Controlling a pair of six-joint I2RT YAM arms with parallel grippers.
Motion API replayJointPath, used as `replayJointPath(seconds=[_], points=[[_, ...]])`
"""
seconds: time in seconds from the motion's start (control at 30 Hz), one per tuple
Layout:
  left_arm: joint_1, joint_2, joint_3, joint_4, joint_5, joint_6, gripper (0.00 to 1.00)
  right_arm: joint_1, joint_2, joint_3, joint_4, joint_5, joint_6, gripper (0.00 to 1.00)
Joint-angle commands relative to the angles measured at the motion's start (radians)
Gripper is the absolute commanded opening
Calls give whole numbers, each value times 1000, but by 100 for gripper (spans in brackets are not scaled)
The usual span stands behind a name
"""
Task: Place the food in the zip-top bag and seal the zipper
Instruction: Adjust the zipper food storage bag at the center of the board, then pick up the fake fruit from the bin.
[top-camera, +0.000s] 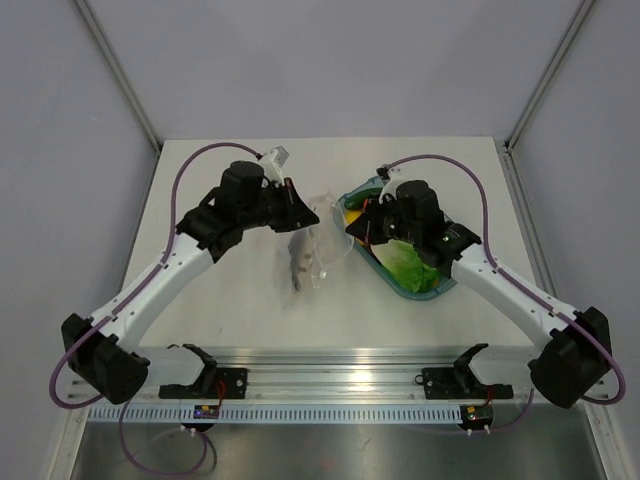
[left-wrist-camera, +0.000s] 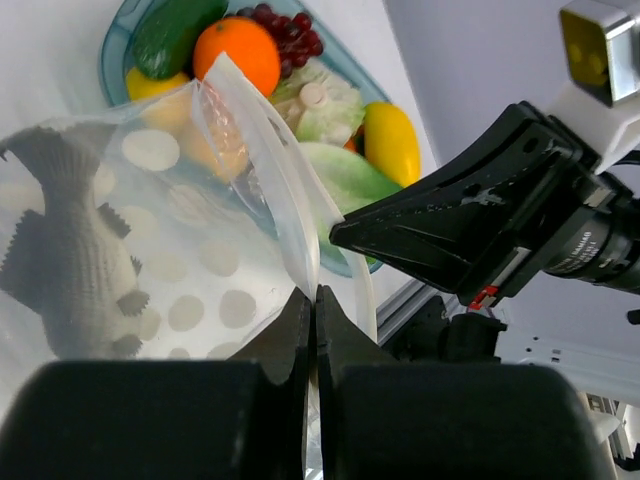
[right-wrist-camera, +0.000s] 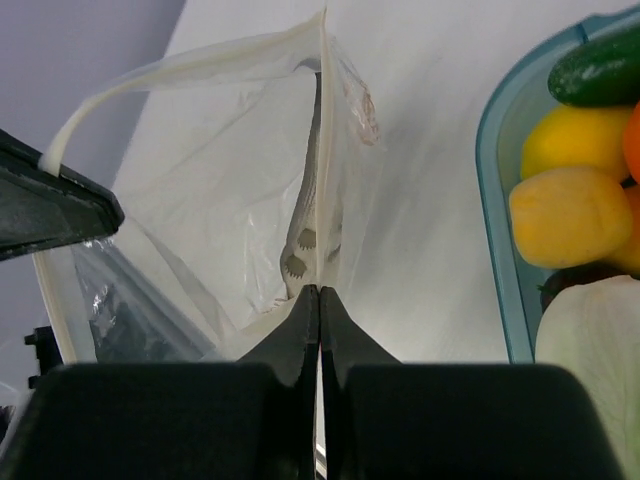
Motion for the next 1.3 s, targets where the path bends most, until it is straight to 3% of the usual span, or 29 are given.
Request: replayJointPath(seconds=[0.0,0.1,0.2,0.27,0.3,0.33,0.43,0.47,0.6,0.63,0.8,0.87,0.9,1.03,1.27], points=[[-1,85,-72,13,-11,-14,0,10,81,-51,-2,13,-14,0],[-1,71,-53,-2,-28,-5,0,10,72,-50,-3,5,-14,0],[-1,51,13,-62,-74,38,0,8,29,4,-61,39,-46,23],[-1,51,33,-77,-78,45,0,10,-8,36,-98,80,-72,25],[-1,51,31,-76,-77,44,0,10,-20,62,-135,131,-80,28],[-1,57,22,-68,-72,41,0,10,-51,73,-152,163,-85,37],[-4,64,-24,-19,-32,18,0,6,-103,107,-233,346,-86,46],[-6,67,-42,2,-22,13,0,5,-112,114,-255,399,-85,55],[-14,74,-61,27,-15,-1,0,-55,-140,107,-360,635,-66,65],[-18,76,-61,28,-17,-1,0,-137,-146,97,-380,645,-22,65],[-24,82,-78,42,-14,1,0,-392,-175,-37,-378,503,12,66],[-24,80,-85,53,-14,1,0,-434,-156,-67,-379,472,-3,70],[-24,83,-90,54,-11,-1,0,-441,-134,-76,-376,461,-11,80],[-24,87,-104,65,-3,-4,0,-481,-108,-119,-342,427,-13,87],[-24,87,-118,73,3,-2,0,-581,-85,-162,-304,342,-43,88]])
